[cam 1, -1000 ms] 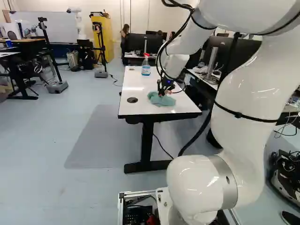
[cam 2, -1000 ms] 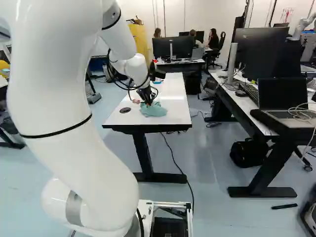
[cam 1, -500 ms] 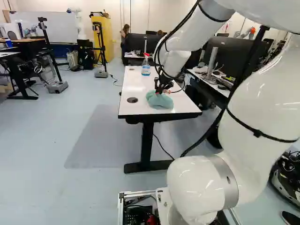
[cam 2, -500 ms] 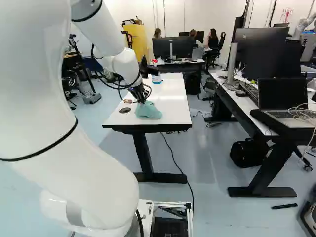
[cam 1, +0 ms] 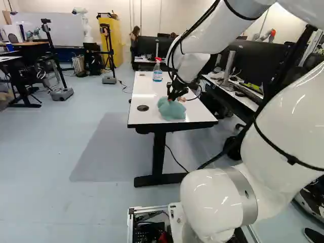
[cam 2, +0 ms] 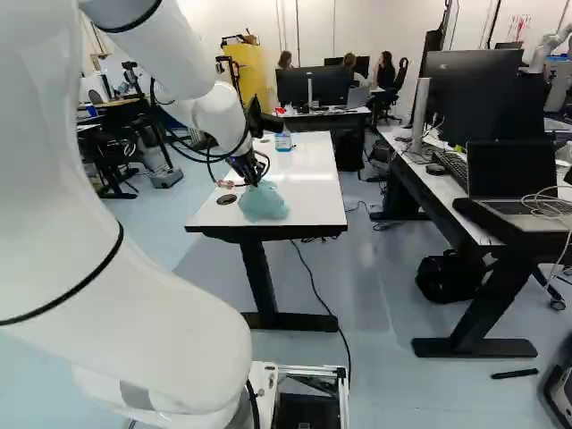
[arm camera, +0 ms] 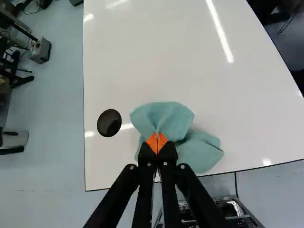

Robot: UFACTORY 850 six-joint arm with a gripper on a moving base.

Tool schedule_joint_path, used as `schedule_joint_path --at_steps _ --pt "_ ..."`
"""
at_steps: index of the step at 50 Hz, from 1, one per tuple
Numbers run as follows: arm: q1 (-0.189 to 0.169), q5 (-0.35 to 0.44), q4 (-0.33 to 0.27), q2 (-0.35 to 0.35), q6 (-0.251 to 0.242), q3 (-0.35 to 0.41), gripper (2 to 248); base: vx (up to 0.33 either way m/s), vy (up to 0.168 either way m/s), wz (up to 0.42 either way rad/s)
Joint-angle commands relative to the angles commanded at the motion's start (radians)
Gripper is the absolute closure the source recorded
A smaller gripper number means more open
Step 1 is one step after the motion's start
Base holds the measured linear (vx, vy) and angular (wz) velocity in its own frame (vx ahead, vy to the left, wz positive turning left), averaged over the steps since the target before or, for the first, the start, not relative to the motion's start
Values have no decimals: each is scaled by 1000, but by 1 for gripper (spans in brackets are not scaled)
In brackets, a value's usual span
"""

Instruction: Clean the table with the green towel

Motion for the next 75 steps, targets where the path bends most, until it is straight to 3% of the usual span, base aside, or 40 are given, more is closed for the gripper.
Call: schedule_joint_path --at_steps 17,33,55,67,72,73,75 --pt "4 0 0 16 0 1 230 0 0 0" --pt "51 0 0 53 0 -4 230 0 0 0" --pt "109 0 0 -17 0 -70 230 0 0 0" --pt "112 0 0 -20 0 -73 230 0 0 0" --pt "112 0 0 -20 0 -73 222 0 0 0" --pt "112 0 0 -20 0 -73 191 0 0 0" --pt "112 0 0 -20 0 -73 191 0 0 0"
